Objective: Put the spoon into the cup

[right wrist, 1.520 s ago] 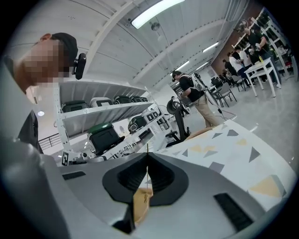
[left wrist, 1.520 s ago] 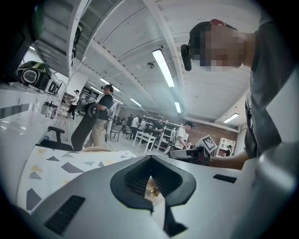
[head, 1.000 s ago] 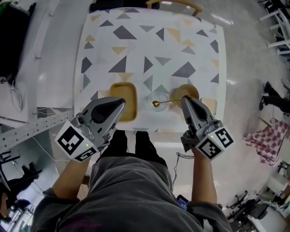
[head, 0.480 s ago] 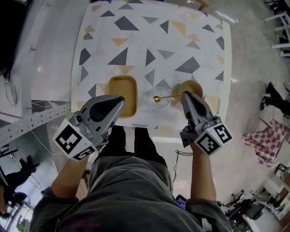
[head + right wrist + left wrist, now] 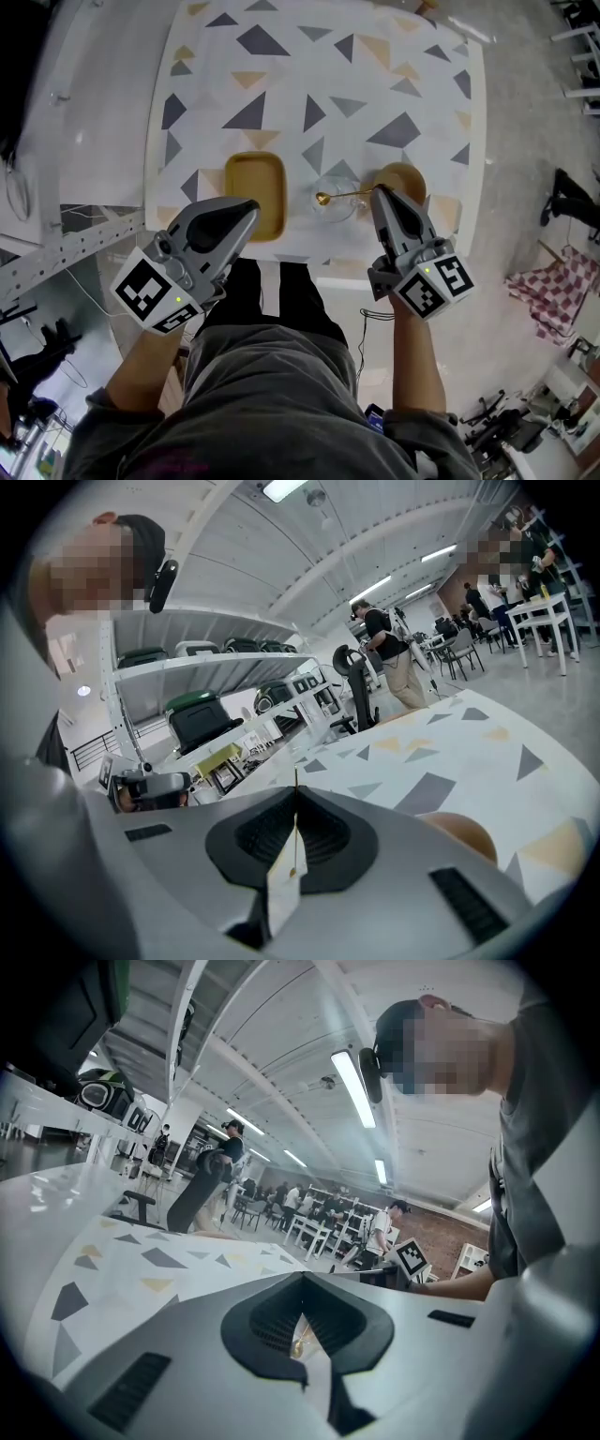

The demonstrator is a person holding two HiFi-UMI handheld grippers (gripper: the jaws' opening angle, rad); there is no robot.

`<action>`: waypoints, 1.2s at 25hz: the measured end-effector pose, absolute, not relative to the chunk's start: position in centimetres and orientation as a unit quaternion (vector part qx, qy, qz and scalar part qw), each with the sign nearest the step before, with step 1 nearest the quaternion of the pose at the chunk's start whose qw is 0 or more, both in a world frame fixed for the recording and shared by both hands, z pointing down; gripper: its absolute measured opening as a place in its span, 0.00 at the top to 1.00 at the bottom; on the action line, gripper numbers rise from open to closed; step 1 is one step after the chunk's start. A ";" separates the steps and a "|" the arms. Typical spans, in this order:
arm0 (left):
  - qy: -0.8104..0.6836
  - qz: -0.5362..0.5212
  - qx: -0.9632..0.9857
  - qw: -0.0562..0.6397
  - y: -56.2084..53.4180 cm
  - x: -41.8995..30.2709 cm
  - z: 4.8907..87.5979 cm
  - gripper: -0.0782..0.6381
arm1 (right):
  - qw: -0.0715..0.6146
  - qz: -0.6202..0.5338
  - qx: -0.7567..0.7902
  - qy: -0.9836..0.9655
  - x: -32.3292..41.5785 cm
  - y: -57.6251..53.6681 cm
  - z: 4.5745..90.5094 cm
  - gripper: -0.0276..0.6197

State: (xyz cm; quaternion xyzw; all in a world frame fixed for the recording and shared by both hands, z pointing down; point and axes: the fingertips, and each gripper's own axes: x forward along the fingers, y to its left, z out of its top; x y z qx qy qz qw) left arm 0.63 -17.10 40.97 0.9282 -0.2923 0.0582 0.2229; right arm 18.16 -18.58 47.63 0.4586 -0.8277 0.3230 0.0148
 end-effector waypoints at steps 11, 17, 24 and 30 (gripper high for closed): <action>-0.289 0.062 0.928 0.228 -17.4 0.7 41.3 0.87 | 0.041 0.306 0.464 -0.830 17.0 -18.5 49.2 0.92; -0.287 0.064 0.928 0.229 -17.4 0.9 41.1 0.87 | 0.049 0.295 0.468 -0.832 17.1 -18.4 49.4 0.92; -0.284 0.063 0.930 0.225 -17.4 0.9 40.7 0.87 | 0.049 0.306 0.480 -0.820 17.4 -18.6 49.8 0.92; -0.280 0.064 0.932 0.221 -17.4 1.0 40.1 0.87 | 0.054 0.314 0.485 -0.814 17.6 -18.4 50.2 0.92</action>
